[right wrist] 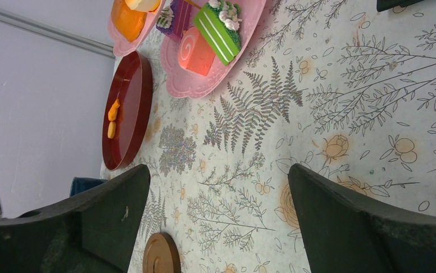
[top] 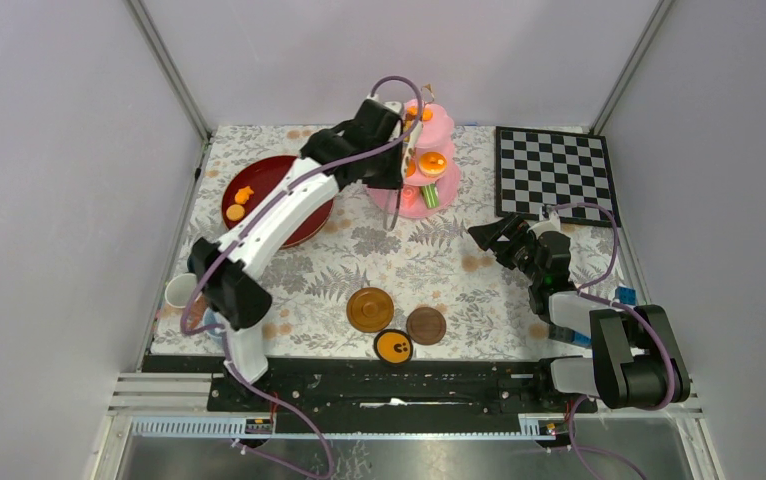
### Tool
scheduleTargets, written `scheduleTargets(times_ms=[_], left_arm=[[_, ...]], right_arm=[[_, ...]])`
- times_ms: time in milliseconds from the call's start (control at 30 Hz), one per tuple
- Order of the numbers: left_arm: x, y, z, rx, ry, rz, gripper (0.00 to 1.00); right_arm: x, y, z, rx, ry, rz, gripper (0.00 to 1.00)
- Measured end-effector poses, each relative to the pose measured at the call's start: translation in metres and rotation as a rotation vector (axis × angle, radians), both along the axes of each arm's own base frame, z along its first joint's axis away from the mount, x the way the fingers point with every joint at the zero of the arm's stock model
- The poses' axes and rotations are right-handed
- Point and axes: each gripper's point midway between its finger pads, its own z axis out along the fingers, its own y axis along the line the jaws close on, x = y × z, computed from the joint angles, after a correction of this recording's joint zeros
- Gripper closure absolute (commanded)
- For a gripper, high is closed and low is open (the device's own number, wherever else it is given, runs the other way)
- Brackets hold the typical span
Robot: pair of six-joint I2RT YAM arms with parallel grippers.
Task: Serve the afternoon tea
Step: Place the desert on the desert table.
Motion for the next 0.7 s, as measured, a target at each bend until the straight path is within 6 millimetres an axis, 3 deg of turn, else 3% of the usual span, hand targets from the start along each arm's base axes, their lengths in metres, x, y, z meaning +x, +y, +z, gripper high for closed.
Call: scheduleTargets(times_ms=[300,700], left_arm=[[0.037,-0.041,-0.024,0.029,-0.001,-0.041,0.77],[0.062,-0.050,-0.030,0.048,-0.041,-0.040,0.73]], right_arm=[[0.000,0.000,0.000,0.000,0.000,0.000,0.02],[0.000,0.000,0.000,0.000,0.000,0.000,0.02]])
